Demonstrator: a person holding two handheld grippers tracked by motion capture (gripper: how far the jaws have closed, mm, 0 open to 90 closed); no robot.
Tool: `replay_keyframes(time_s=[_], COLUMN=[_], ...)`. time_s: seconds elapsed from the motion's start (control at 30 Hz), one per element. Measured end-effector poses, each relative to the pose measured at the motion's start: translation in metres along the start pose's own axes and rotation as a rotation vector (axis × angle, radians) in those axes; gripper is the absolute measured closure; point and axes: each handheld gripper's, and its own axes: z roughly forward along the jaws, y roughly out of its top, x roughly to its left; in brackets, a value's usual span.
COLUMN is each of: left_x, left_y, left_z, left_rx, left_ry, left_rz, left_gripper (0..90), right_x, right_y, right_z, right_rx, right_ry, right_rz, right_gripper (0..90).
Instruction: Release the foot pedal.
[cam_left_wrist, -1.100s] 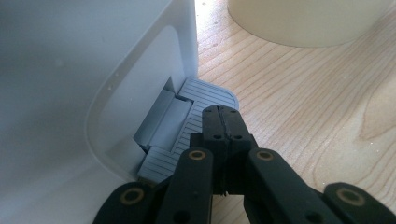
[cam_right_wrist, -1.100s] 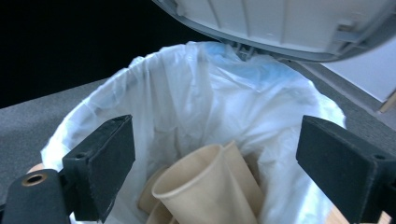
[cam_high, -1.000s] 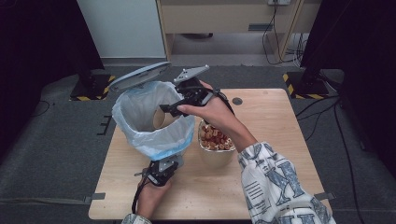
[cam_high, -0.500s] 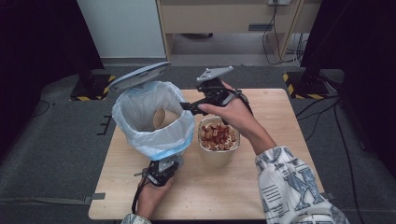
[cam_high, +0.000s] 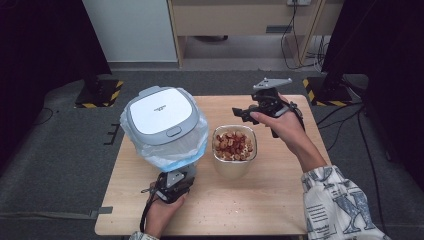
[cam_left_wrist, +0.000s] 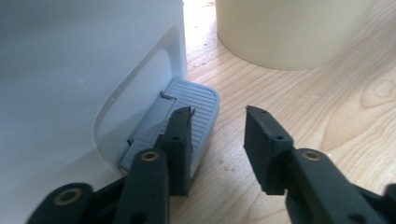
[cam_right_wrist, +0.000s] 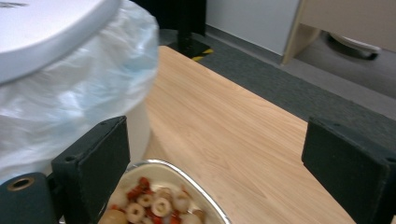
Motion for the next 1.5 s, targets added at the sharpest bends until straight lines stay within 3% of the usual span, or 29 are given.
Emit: replay_keyframes(time_s=[0.6,0.9,1.2,1.5], left_x=[-0.005,0.000,0.018,0.042], left_y=[-0.005,-0.012,-0.022,-0.034], left_z=[-0.017,-0.023,-0.034,-0.046], left_rx=[0.019,0.053,0.060,0.075], left_ry=[-0.054,-0.064,-0.038,0.001], left_rz=[0.005,-0.008,-0.017,-0.065], left_gripper=[40.0,33.2,29.4,27.4], right_x=[-0.044,-0.056,-0.054,-0.051], right_y=[-0.048,-0.087,-0.142,-0.202], right_z=[-0.029,-0.047,-0.052,-0.033], right_rx=[-0.066,-0.070,-0.030,0.077], right_ry=[-0.193,-0.244,-0.278,-0.316], right_rz=[0.112,0.158,0.191,0.267], right_gripper=[6.1,6.2,6.4,7.0])
